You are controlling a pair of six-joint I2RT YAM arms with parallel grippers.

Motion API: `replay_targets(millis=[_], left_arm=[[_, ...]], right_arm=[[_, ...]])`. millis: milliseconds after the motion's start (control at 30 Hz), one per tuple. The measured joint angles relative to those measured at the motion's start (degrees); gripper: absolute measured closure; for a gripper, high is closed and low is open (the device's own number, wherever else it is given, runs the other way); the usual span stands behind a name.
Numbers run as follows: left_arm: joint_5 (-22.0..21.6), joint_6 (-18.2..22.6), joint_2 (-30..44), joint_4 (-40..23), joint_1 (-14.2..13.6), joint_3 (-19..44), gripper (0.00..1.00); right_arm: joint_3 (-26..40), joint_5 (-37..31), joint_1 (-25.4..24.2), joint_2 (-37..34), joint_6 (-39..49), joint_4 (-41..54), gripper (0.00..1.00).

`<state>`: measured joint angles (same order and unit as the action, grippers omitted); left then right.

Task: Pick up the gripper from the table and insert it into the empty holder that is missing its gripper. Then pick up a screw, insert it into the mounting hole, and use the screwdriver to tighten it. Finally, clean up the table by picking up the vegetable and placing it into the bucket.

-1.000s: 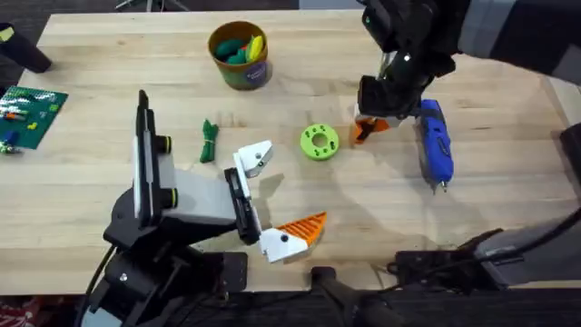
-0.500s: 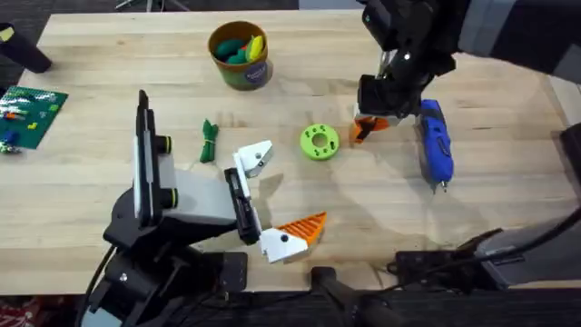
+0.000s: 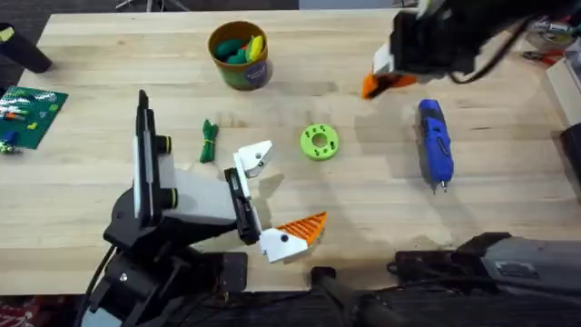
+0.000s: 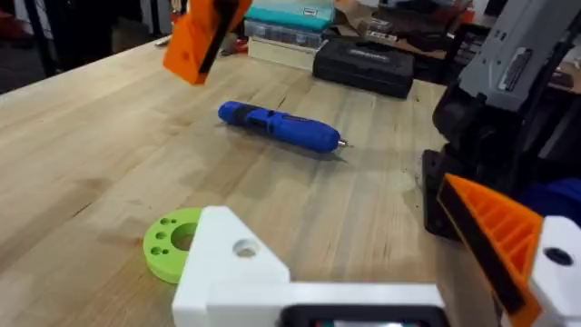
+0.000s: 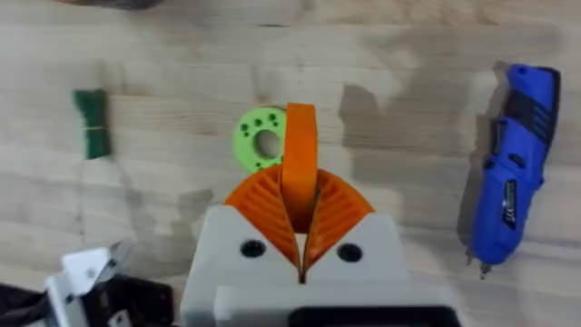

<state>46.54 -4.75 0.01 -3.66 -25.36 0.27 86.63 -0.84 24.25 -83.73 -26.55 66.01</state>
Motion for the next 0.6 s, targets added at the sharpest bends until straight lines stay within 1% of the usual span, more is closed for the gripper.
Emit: replay_targets(millis=[333, 600], left_arm=[[0.0, 0.0, 0.0, 0.0, 0.0, 0.0, 0.014], [0.0, 0.0, 0.0, 0.0, 0.0, 0.0, 0.014]], right_arm=[[0.4, 6.5, 0.0, 12.3, 1.9, -4.6, 0.984], [0.4, 9.4, 0.0, 18.9, 2.4, -5.7, 0.985]])
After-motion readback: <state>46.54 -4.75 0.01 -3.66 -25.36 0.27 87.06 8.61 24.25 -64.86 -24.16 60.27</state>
